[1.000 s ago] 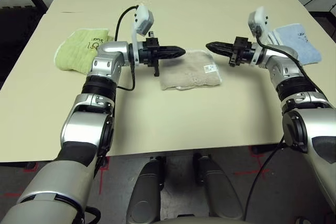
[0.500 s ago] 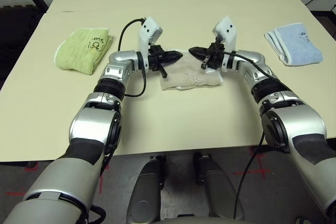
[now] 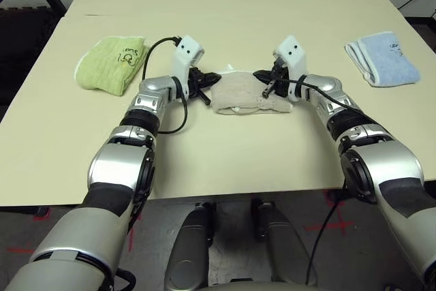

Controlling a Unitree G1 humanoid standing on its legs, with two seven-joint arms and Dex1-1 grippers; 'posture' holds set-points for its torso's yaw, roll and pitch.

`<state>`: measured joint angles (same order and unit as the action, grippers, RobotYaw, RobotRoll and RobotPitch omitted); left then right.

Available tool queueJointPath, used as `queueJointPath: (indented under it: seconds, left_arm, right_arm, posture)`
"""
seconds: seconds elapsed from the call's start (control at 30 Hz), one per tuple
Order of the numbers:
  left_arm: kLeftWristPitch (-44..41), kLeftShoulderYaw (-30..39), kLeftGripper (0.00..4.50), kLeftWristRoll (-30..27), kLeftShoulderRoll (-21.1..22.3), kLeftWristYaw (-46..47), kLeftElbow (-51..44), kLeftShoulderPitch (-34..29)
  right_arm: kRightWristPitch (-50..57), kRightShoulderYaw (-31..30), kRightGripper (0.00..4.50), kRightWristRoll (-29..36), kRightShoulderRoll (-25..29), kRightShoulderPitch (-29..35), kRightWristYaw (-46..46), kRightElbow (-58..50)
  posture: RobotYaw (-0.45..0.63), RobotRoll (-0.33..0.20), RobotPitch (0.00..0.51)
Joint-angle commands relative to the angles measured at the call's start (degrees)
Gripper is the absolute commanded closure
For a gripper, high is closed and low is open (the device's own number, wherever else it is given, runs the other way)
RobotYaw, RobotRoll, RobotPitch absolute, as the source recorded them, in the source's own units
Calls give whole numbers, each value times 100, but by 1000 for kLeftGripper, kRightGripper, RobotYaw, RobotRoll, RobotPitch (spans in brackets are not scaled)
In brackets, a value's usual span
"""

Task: Fold the towel and set it aside.

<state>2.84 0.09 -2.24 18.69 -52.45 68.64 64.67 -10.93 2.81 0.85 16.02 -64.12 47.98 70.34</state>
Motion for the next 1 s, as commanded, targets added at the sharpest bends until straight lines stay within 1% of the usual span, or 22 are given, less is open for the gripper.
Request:
queueJointPath:
  seconds: [0.03,0.13,0.23,0.37,0.47,0.57,0.6,0.67,0.7,0.73,0.83,0.87,0.9,0.93,0.97,1.0]
  left_arm:
    - [82,191,4464,-210,90,-475,-101,52]
    - [8,406,4464,-600,259,-1399,-551,113]
    - [-274,433,4464,-868,421,-2098,-1133,-25]
    - [-512,266,4464,-1093,828,-2865,-2365,-623]
    - [-628,189,4464,-1216,1069,-3125,-3120,-1097]
    - [-761,159,4464,-1338,1242,-3238,-3717,-1486]
    - [-811,149,4301,-1367,1266,-3231,-3849,-1548]
    - [-861,133,3831,-1402,1288,-3201,-3999,-1614]
    - [-844,121,3521,-1401,1292,-3174,-4039,-1631]
    - [-813,105,3096,-1399,1293,-3169,-4067,-1644]
    - [-761,70,1967,-1398,1281,-3134,-4146,-1668]
    - [-745,61,1559,-1405,1279,-3138,-4165,-1674]
    - [-722,55,1245,-1409,1281,-3144,-4185,-1680]
    - [-677,39,801,-1407,1292,-3177,-4209,-1690]
    - [-652,29,471,-1411,1303,-3206,-4227,-1698]
    - [-669,26,38,-1425,1314,-3212,-4249,-1708]
  right_arm:
    - [-46,416,4500,521,166,-22,685,-131]
    - [219,699,4500,998,430,-93,1648,-493]
    - [600,752,4500,1231,687,-17,2215,-828]
    - [914,579,4500,1317,1143,414,2861,-1663]
    - [792,417,4500,1221,1418,800,3132,-2142]
    - [647,270,4500,1142,1708,1147,3376,-2400]
    - [652,250,4500,1138,1768,1228,3408,-2440]
    - [666,208,4500,1125,1838,1334,3416,-2485]
    - [678,188,4500,1121,1855,1364,3398,-2494]
    - [684,167,4434,1112,1862,1387,3374,-2500]
    - [678,96,3751,1075,1877,1467,3367,-2527]
    - [681,86,3401,1073,1876,1490,3361,-2535]
    - [754,85,3112,1082,1877,1510,3344,-2542]
    - [820,84,2671,1097,1883,1532,3343,-2557]
    - [887,76,2356,1106,1898,1551,3357,-2572]
    - [1047,71,1936,1124,1921,1572,3366,-2598]
  posture:
    - [14,0,241]
    - [17,0,240]
    - [16,0,238]
    - [13,0,236]
    - [16,0,236]
    - [16,0,237]
    - [18,0,237]
    - [18,0,237]
    - [17,0,236]
    - [15,0,235]
    - [15,0,235]
    - [14,0,233]
    - [13,0,233]
    - [13,0,233]
    - [14,0,233]
    - [14,0,233]
